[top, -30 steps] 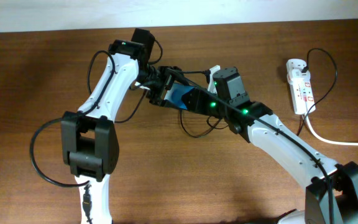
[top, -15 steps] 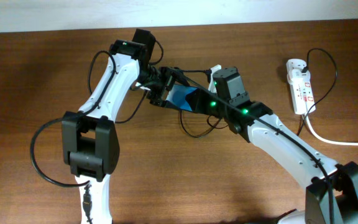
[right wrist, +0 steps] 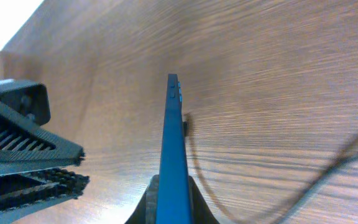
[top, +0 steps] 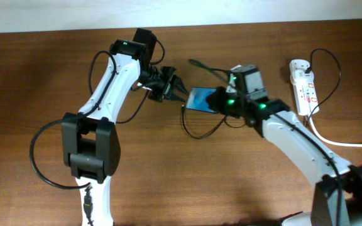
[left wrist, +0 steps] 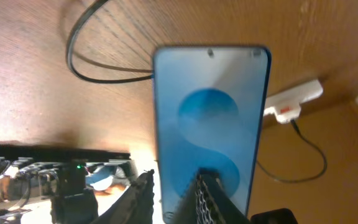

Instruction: Plug charger to phone and switch on socket

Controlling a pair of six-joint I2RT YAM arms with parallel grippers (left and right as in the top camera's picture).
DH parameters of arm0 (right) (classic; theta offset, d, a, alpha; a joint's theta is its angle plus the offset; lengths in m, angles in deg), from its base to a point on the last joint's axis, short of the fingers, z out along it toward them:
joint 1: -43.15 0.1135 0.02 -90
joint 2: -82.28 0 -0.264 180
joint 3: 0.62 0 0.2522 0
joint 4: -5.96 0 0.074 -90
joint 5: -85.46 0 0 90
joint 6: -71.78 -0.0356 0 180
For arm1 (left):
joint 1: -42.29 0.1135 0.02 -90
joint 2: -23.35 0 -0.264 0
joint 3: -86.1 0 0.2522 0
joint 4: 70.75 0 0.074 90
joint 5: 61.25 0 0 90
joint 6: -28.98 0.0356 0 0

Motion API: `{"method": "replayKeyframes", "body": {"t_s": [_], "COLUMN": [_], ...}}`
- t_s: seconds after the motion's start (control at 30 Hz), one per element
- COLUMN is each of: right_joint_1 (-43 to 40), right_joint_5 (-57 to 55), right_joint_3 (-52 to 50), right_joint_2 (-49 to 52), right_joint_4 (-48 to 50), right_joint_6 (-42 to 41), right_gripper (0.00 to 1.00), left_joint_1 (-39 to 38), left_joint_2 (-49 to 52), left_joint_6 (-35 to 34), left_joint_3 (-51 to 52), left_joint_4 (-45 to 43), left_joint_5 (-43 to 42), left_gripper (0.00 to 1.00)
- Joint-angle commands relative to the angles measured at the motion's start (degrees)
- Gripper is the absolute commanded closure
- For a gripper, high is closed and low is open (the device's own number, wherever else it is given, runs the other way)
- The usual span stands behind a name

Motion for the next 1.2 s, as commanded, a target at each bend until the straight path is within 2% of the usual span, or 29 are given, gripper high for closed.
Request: {"method": "replayKeyframes", "body": {"t_s": [0.0, 0.07, 0.1, 0.13, 0.27, 0.33, 0.43, 0.5, 0.67, 0.83, 1.07, 1.17], "right_joint_1": [-3.39, -4.2, -4.2, -4.15, -2.58, -1.7, 0.96, 2.67, 5.66, 8.83, 11.47, 12.09], "right_joint_5": [1.2, 1.2, 1.16, -0.2, -13.31, -15.08, -14.75, -14.64, -14.69, -15.3, -16.83, -16.83], "right_joint_3": [0.66, 0.66, 0.66, 0.66, 0.63, 0.63, 0.63, 0.63, 0.66, 0.68, 0.66, 0.66], "right_joint_2": [-11.15, -16.59, -18.99, -21.42, -21.03, -17.99, -10.99, -7.32, -2.1, -1.88, -0.44, 1.42], "right_joint_4": [-0.96, 0.33, 1.51, 2.93, 4.15, 10.6, 23.63, 28.37, 37.92, 37.68, 37.27, 37.27], "right_joint_6": [0.81, 0.35, -0.68, -5.14, -23.15, -31.71, -40.33, -43.65, -46.05, -46.45, -52.81, -55.89], "right_gripper": [0.96, 0.96, 0.96, 0.96, 0.96, 0.96, 0.96, 0.96, 0.96, 0.96, 0.96, 0.96], "left_joint_1": [1.53, 3.19, 3.89, 4.87, 7.04, 7.15, 7.15, 7.15, 7.13, 6.71, 6.47, 6.49], "left_joint_2": [-0.35, -0.35, -0.35, -0.35, -0.35, -0.35, -0.35, -0.35, -0.35, -0.35, -0.35, -0.35], "left_joint_6": [15.28, 25.22, 27.74, 29.68, 29.81, 29.79, 29.79, 29.79, 29.79, 29.33, 21.84, 20.44], "left_joint_3": [-1.11, -1.11, -1.11, -1.11, -1.11, -1.11, -1.11, -1.11, -1.11, -1.11, -1.11, -1.11], "left_joint_4": [-3.43, -10.08, -13.05, -17.33, -30.53, -35.39, -35.93, -36.39, -36.81, -36.79, -37.22, -38.05], "left_joint_5": [-7.48, -14.6, -18.01, -22.62, -35.19, -38.25, -38.42, -38.4, -37.92, -33.66, -26.45, -25.07], "left_gripper": [0.7, 0.64, 0.63, 0.61, 0.62, 0.63, 0.63, 0.62, 0.57, 0.57, 0.66, 0.75]}}
